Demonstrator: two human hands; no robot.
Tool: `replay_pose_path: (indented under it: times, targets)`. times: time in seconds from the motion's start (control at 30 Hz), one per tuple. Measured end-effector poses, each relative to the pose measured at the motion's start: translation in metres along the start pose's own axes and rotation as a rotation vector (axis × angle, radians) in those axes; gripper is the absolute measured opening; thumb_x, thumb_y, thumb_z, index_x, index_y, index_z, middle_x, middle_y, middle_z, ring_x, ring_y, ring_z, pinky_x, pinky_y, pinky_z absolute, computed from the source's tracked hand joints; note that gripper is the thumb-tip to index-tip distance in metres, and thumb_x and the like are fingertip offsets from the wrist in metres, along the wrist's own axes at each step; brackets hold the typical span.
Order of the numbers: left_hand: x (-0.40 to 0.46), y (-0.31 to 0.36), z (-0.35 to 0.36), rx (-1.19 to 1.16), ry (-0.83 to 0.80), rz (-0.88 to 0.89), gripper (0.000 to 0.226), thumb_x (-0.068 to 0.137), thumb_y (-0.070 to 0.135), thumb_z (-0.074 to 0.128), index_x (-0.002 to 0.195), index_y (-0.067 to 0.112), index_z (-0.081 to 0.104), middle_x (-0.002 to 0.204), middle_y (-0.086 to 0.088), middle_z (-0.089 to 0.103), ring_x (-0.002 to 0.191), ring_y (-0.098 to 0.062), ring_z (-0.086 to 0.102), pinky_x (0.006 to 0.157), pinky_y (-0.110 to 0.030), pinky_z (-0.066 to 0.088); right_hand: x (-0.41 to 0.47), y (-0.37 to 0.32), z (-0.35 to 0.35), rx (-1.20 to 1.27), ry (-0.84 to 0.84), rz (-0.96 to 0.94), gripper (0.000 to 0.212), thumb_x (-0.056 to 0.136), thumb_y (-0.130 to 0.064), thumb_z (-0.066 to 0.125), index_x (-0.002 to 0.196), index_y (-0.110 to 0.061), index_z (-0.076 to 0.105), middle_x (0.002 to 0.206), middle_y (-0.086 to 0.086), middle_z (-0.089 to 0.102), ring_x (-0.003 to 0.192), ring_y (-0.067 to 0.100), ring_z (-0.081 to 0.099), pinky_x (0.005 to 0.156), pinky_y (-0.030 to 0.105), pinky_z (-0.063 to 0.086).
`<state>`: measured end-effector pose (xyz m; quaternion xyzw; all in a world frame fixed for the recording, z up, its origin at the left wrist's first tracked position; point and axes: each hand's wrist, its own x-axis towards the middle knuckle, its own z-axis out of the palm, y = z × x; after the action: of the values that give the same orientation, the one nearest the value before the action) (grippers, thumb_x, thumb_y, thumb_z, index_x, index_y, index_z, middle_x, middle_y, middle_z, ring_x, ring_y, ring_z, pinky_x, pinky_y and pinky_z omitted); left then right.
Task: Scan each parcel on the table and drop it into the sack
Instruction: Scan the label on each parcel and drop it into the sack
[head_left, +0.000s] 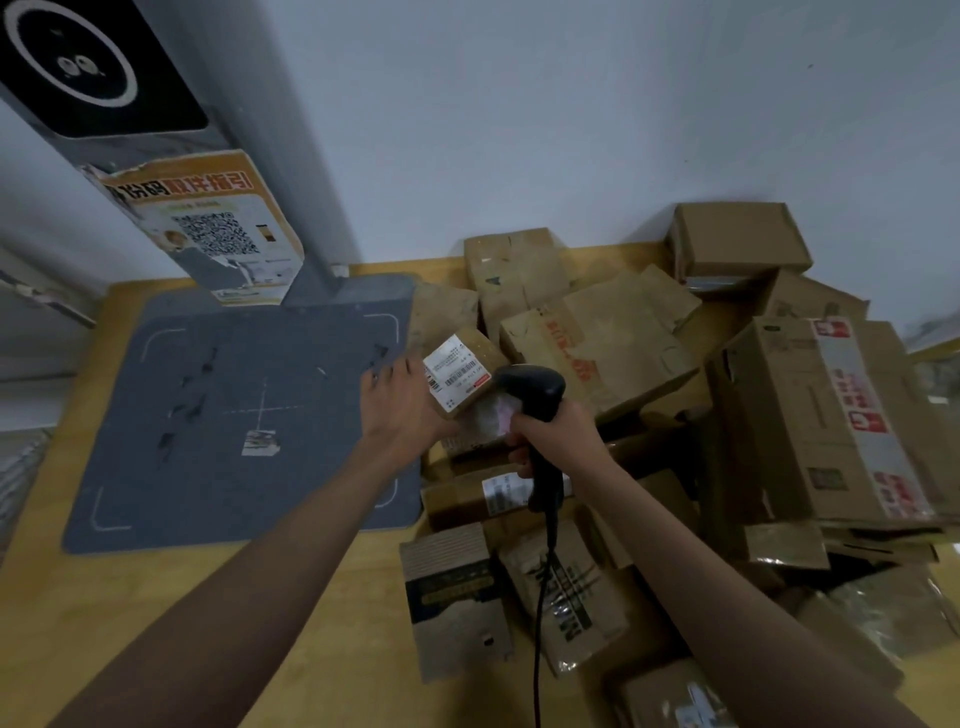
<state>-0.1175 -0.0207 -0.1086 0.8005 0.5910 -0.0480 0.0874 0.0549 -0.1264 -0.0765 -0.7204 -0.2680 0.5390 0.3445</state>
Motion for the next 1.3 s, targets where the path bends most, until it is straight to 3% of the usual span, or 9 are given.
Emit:
replay_pose_path:
  times: [0.3, 0.4, 0.47, 0.6, 0.77, 0.87, 1.03, 1.2, 1.3]
  targets:
    - [-0.089, -0.021, -0.035, -0.230, 0.019, -0.037, 0.083, 0.056, 0.069, 0.072, 0.118, 0.020, 0.047, 0.110, 0.001, 0.057, 0.104, -0.022, 0.057, 0.089, -0.037, 0.038, -0.056, 0.010, 0.034, 0.245, 0.080, -0.126, 0.009, 0.091, -0.018, 0.069, 0.100, -0.018, 0.071, 0.093, 0.003, 0.077, 0.095, 0.021, 0.074, 0.088, 0.047, 0.060]
    - [-0.126, -0.032, -0.043, -0.294, 0.037, -0.053, 0.085, 0.055, 0.070, 0.070, 0.121, 0.022, 0.046, 0.115, 0.002, 0.057, 0.107, -0.023, 0.057, 0.090, -0.038, 0.041, -0.083, 0.011, 0.048, 0.293, 0.156, -0.175, 0.004, 0.091, -0.020, 0.071, 0.095, -0.018, 0.070, 0.095, 0.009, 0.076, 0.094, 0.025, 0.073, 0.090, 0.050, 0.058]
    - [-0.151, -0.042, -0.046, -0.325, 0.042, -0.045, 0.089, 0.056, 0.069, 0.071, 0.128, 0.025, 0.044, 0.120, 0.003, 0.056, 0.111, -0.023, 0.055, 0.092, -0.039, 0.043, -0.099, 0.013, 0.058, 0.335, 0.194, -0.194, 0.006, 0.092, -0.023, 0.071, 0.097, -0.021, 0.070, 0.094, 0.001, 0.077, 0.093, 0.016, 0.073, 0.090, 0.044, 0.058]
    - [-0.193, -0.067, -0.050, -0.427, 0.074, 0.012, 0.088, 0.060, 0.062, 0.078, 0.133, 0.027, 0.044, 0.121, 0.004, 0.051, 0.112, -0.022, 0.050, 0.091, -0.036, 0.045, -0.127, 0.017, 0.076, 0.383, 0.144, -0.209, 0.012, 0.091, -0.018, 0.072, 0.102, -0.018, 0.069, 0.098, 0.001, 0.077, 0.096, 0.017, 0.074, 0.089, 0.044, 0.060]
    - [-0.221, -0.098, -0.061, -0.387, 0.145, 0.017, 0.093, 0.056, 0.061, 0.077, 0.135, 0.025, 0.044, 0.119, 0.003, 0.043, 0.110, -0.021, 0.046, 0.089, -0.037, 0.047, -0.157, 0.025, 0.091, 0.210, 0.087, -0.184, 0.012, 0.090, -0.011, 0.071, 0.102, -0.012, 0.069, 0.099, 0.011, 0.073, 0.096, 0.028, 0.071, 0.080, 0.041, 0.063]
    - [-0.230, -0.113, -0.067, -0.244, 0.221, 0.021, 0.090, 0.057, 0.058, 0.079, 0.133, 0.024, 0.046, 0.121, 0.003, 0.045, 0.107, -0.022, 0.050, 0.091, -0.037, 0.041, -0.178, 0.025, 0.093, 0.084, 0.038, -0.197, 0.010, 0.092, -0.011, 0.068, 0.101, -0.008, 0.067, 0.096, 0.013, 0.070, 0.086, 0.023, 0.071, 0.067, 0.027, 0.060]
    - [-0.240, -0.131, -0.073, -0.088, 0.302, 0.064, 0.089, 0.056, 0.055, 0.079, 0.132, 0.024, 0.047, 0.122, 0.001, 0.048, 0.107, -0.025, 0.050, 0.090, -0.038, 0.038, -0.211, 0.024, 0.098, -0.160, -0.081, -0.251, 0.007, 0.092, -0.012, 0.068, 0.093, -0.005, 0.068, 0.083, 0.009, 0.070, 0.070, 0.017, 0.072, 0.063, 0.027, 0.061]
    - [-0.249, -0.141, -0.077, -0.030, 0.353, 0.112, 0.089, 0.054, 0.049, 0.083, 0.132, 0.024, 0.049, 0.119, 0.002, 0.049, 0.103, -0.024, 0.048, 0.086, -0.036, 0.036, -0.236, 0.029, 0.117, -0.259, -0.157, -0.295, 0.017, 0.089, -0.024, 0.073, 0.098, -0.010, 0.071, 0.086, 0.009, 0.073, 0.078, 0.026, 0.073, 0.074, 0.050, 0.062]
    - [-0.252, -0.146, -0.079, -0.017, 0.365, 0.129, 0.089, 0.054, 0.048, 0.085, 0.132, 0.024, 0.049, 0.120, 0.001, 0.050, 0.103, -0.024, 0.049, 0.087, -0.036, 0.037, -0.246, 0.027, 0.127, -0.261, -0.147, -0.346, 0.021, 0.090, -0.020, 0.073, 0.104, -0.004, 0.070, 0.092, 0.017, 0.072, 0.082, 0.031, 0.071, 0.073, 0.053, 0.061]
